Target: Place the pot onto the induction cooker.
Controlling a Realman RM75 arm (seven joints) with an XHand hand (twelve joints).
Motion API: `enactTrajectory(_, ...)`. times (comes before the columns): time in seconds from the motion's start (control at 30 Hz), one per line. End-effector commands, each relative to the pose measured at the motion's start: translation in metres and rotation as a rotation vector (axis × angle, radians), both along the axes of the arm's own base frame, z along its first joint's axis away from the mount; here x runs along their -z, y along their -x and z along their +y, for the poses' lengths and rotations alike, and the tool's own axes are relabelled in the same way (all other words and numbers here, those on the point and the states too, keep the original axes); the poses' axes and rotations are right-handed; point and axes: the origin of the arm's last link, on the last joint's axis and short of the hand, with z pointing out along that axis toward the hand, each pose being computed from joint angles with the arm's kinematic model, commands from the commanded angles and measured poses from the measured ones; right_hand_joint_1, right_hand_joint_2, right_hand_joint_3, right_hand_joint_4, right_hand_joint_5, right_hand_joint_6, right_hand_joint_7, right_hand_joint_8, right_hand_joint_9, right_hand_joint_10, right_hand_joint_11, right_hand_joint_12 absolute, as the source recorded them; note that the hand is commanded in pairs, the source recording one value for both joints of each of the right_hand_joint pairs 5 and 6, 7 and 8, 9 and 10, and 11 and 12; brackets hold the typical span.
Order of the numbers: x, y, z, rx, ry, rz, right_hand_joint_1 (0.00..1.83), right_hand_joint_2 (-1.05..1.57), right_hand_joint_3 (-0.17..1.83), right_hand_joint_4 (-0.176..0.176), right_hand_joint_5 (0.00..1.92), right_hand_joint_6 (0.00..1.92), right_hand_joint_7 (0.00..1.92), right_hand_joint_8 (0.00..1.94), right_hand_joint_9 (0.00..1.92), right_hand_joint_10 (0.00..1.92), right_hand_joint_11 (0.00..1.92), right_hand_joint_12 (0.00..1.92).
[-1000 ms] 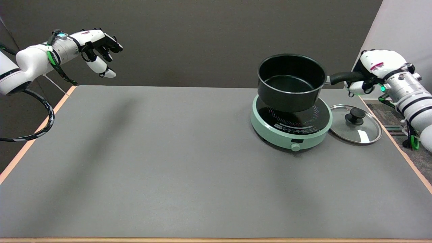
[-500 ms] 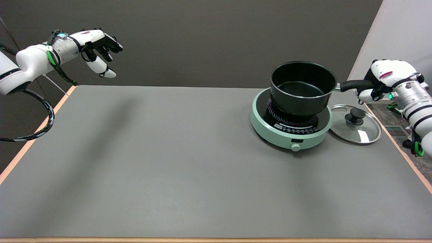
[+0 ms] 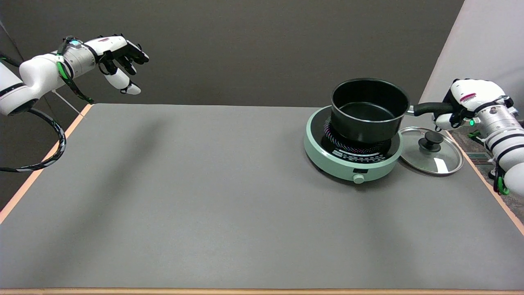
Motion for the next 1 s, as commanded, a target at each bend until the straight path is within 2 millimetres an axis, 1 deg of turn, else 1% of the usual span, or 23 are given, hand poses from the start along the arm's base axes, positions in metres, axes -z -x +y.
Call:
enactTrajectory(0.03, 0.007, 0.012, 0.000, -0.010, 0.009, -0.010, 0.91, 1.41, 0.86, -0.099, 1.61, 1.61, 1.61, 1.61, 1.61, 1.61, 1.61, 1.61)
enactTrajectory(0.5, 0.009, 0.021, 0.009, -0.013, 0.027, -0.013, 0.91, 1.41, 0.87, -0.099, 1.62, 1.62, 1.62, 1.62, 1.62, 1.62, 1.62, 1.62)
enactTrajectory(0.87, 0.011, 0.021, 0.010, -0.015, 0.025, -0.004, 0.91, 1.41, 0.86, -0.099, 1.62, 1.62, 1.62, 1.62, 1.62, 1.62, 1.62, 1.62)
enactTrajectory(1.0, 0.014, 0.020, 0.009, -0.009, 0.010, 0.033, 0.89, 1.45, 0.82, -0.097, 1.63, 1.63, 1.63, 1.63, 1.63, 1.63, 1.63, 1.63)
